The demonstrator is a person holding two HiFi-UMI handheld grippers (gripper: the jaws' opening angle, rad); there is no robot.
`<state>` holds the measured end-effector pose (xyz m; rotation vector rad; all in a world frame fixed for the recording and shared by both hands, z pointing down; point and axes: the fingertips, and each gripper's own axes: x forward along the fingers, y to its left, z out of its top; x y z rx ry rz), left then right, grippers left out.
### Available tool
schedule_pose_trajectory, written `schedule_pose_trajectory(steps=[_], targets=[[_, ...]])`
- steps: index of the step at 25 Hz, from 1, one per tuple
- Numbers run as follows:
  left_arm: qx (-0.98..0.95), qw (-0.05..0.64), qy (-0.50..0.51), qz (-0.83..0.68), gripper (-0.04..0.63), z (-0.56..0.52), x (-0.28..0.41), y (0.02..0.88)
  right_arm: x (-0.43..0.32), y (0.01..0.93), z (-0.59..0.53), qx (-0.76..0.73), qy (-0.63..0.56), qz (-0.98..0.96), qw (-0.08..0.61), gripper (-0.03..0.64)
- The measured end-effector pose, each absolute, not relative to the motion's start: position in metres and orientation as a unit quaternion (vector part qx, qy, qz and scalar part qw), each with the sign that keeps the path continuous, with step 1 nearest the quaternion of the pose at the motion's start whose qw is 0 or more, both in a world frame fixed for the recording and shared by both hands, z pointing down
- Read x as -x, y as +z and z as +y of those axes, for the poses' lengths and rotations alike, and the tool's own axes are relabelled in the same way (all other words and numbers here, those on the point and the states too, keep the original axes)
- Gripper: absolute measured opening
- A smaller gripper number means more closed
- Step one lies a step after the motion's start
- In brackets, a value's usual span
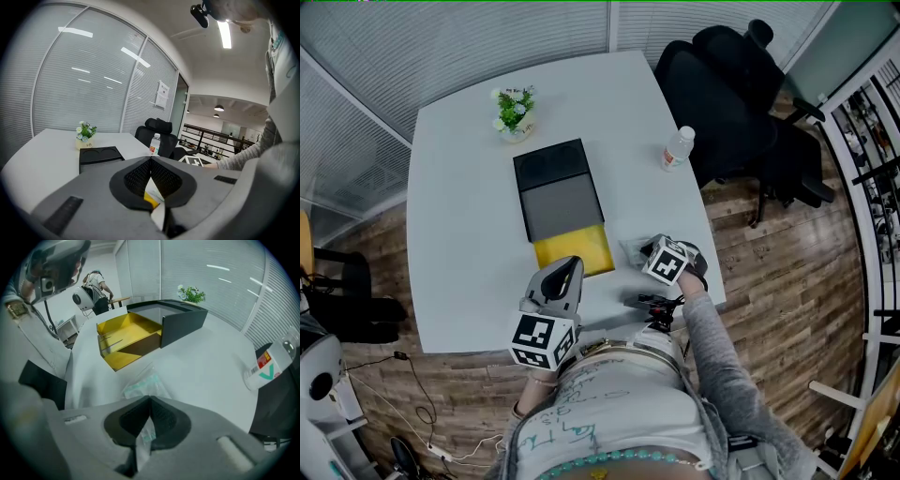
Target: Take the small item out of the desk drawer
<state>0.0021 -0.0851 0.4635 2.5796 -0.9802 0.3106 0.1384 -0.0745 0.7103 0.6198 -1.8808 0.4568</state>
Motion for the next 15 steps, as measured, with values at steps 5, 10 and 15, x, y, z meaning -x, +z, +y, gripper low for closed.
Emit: schedule_pose_trajectory(steps=[5,10,15], targets=[[-0.913,0.183,0.110,-0.347,-0.002,-0.0844,-0.0014,0.4639,-0.1385,0.7075,-0.0747,-0.264,0.193,-0.784,0.527,0.002],[-0.914,0.184,0.110,-0.345,-0.002,-0.0856,-0.0020,0.4650,-0.1396,0.7105,-0.0758,-0.265,0.197,-0.785,0.525,0.002],[-0.915,0.183,0.110,-0.344,-0.002,-0.0844,-0.0028,0.4646,-0.1392,0.7107,-0.0761,-0.265,0.198,-0.786,0.522,0.002]])
